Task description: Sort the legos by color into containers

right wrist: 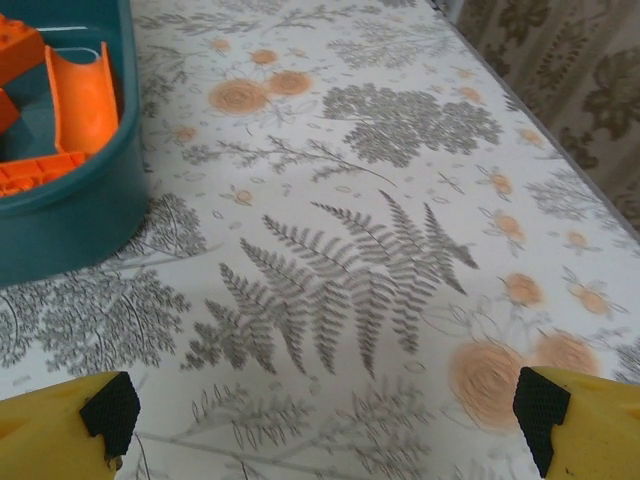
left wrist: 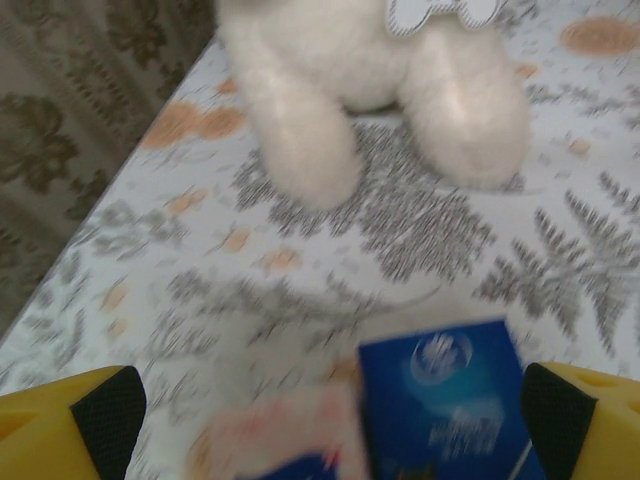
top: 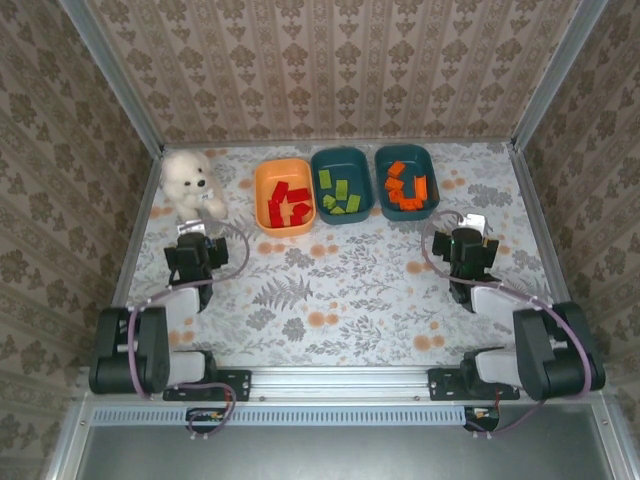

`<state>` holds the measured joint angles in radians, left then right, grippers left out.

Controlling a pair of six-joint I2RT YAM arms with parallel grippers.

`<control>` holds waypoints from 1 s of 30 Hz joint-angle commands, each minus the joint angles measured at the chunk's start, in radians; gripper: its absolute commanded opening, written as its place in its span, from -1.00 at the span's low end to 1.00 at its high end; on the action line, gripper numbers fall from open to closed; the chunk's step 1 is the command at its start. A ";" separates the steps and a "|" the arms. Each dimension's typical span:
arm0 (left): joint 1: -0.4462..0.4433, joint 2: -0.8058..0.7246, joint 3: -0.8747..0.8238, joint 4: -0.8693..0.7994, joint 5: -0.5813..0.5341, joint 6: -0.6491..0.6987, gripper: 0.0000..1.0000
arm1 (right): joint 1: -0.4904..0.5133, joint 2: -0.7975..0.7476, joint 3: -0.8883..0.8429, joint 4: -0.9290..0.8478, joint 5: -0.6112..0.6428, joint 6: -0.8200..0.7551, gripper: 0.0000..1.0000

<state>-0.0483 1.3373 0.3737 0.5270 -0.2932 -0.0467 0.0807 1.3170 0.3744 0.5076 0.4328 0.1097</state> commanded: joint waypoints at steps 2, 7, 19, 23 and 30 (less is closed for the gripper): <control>0.040 0.109 0.028 0.260 0.087 0.012 1.00 | -0.036 0.108 0.055 0.223 -0.126 -0.014 1.00; 0.015 0.225 -0.124 0.671 0.114 0.073 1.00 | -0.042 0.158 -0.034 0.417 -0.195 -0.036 1.00; 0.037 0.194 -0.001 0.383 0.176 0.047 1.00 | -0.033 0.214 0.003 0.407 -0.156 -0.036 1.00; 0.016 0.198 0.018 0.355 0.170 0.076 1.00 | -0.031 0.214 0.003 0.407 -0.156 -0.036 1.00; 0.013 0.200 0.022 0.347 0.186 0.085 1.00 | -0.032 0.214 0.003 0.406 -0.155 -0.037 1.00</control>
<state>-0.0311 1.5429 0.3698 0.8883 -0.1261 0.0158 0.0441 1.5253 0.3653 0.9096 0.2825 0.0807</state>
